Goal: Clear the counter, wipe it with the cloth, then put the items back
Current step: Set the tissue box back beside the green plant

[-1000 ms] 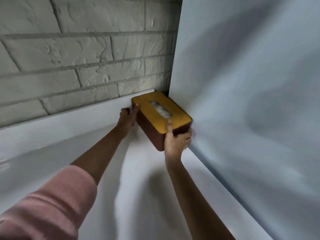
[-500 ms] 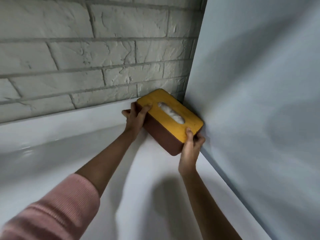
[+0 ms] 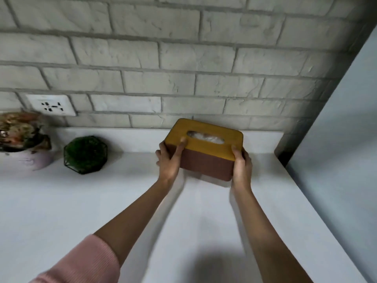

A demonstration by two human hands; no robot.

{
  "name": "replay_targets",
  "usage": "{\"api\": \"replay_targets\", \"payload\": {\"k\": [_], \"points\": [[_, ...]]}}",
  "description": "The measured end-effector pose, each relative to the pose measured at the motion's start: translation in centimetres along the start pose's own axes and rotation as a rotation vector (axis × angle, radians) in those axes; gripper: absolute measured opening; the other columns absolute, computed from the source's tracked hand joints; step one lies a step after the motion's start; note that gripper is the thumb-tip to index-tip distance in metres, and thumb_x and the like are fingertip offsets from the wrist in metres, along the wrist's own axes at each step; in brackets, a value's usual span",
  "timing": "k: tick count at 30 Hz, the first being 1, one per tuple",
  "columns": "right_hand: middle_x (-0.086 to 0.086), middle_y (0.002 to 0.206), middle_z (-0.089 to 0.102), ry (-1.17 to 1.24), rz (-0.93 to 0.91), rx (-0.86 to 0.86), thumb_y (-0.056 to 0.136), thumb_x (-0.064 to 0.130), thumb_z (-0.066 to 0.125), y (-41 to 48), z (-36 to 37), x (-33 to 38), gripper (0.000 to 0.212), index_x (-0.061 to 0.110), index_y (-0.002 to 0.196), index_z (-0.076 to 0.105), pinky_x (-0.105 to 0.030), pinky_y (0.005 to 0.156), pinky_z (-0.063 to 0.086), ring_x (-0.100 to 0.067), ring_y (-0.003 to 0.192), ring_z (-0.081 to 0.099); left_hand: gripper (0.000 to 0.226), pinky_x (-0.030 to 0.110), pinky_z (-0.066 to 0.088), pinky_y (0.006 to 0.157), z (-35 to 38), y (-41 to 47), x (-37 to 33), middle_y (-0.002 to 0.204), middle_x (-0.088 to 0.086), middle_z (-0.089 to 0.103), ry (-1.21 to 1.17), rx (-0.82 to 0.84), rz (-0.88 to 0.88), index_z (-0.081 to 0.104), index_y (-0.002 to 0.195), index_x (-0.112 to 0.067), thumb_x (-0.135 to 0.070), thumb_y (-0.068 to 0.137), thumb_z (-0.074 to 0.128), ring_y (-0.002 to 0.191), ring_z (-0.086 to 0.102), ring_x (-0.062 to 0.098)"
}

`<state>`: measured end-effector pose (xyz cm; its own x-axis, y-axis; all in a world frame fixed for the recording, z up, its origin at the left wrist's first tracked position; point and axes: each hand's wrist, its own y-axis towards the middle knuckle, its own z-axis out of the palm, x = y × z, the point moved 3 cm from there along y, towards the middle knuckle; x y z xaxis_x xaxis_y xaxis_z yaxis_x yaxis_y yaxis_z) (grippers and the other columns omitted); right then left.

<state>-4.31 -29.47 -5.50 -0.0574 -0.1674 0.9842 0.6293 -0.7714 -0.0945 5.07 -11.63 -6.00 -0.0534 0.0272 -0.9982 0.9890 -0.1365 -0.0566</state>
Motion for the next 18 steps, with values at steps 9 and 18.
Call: {"api": "replay_targets", "payload": {"k": [9,18], "points": [[0.011,0.113,0.069,-0.102,-0.004,0.393,0.062,0.062,0.075,-3.8,9.1,-3.0,0.063,0.035,0.117,0.06,-0.037,0.097,0.051,-0.01,0.107,0.065,0.096,0.048,0.041,0.105,-11.1,-0.2,1.9,0.129,0.007,0.041,0.136,-0.127,0.147,0.037,0.133,-0.015,-0.053,0.056,0.08,0.122,0.047,0.028],[0.02,0.098,0.069,-0.161,-0.031,0.492,0.054,0.044,0.085,-4.9,11.3,-4.8,0.076,0.027,0.122,0.055,-0.002,0.061,0.048,0.012,0.084,0.065,0.074,0.047,0.044,0.102,-14.2,0.1,3.5,0.128,0.016,0.05,0.15,-0.169,0.119,0.04,0.135,-0.014,-0.039,0.074,0.075,0.117,0.053,0.03]]}}
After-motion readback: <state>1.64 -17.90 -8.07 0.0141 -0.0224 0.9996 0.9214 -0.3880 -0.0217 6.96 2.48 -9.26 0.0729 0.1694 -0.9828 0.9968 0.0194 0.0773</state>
